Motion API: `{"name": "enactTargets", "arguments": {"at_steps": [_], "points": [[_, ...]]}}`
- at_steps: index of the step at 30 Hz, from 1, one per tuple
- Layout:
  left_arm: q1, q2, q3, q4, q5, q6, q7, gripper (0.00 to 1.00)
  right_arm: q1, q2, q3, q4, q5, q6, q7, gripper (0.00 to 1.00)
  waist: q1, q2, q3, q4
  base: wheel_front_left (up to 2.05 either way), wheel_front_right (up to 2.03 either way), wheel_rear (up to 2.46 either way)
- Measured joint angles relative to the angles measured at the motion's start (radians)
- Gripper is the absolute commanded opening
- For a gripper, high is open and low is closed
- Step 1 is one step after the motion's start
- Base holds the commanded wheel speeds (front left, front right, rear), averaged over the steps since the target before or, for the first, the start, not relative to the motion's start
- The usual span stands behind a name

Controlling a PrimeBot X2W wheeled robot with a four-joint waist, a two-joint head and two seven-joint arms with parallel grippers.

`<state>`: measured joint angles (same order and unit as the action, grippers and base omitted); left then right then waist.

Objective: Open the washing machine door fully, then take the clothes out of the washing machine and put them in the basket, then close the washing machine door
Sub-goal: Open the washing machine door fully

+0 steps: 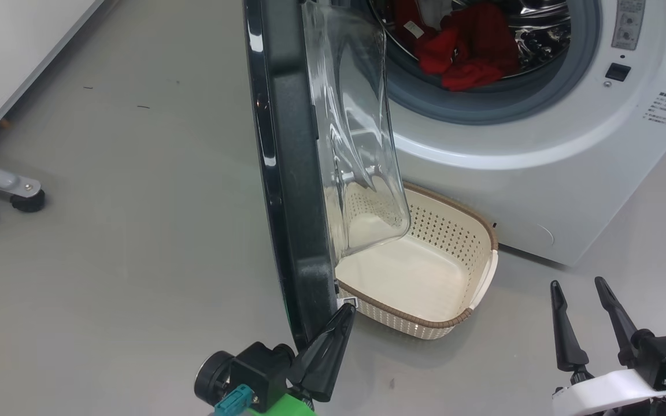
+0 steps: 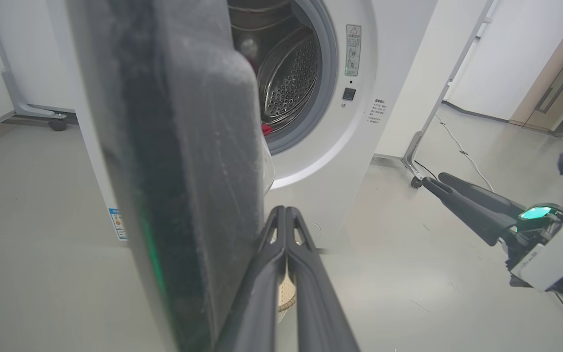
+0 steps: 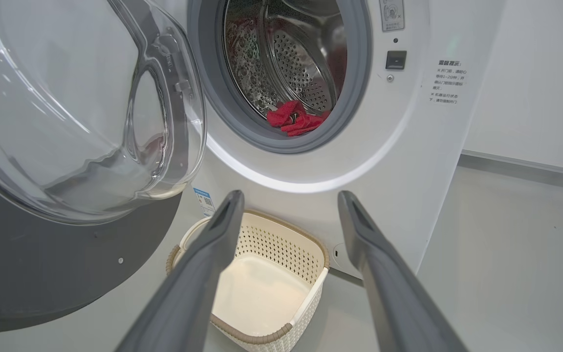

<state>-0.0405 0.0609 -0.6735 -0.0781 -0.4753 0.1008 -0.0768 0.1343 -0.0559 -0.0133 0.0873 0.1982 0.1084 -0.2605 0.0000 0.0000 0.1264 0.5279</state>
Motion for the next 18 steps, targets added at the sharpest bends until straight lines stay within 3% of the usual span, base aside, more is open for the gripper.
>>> {"name": "enactTargets", "arguments": {"at_steps": [18], "points": [[0.053,-0.006,0.099,-0.004,0.006,0.008,-0.058,0.0,-0.01,0.0,0.028,0.016,-0.016,0.005,0.0,1.0,0.0,0.0,0.004,0.022,0.0,0.0,0.0]]}}
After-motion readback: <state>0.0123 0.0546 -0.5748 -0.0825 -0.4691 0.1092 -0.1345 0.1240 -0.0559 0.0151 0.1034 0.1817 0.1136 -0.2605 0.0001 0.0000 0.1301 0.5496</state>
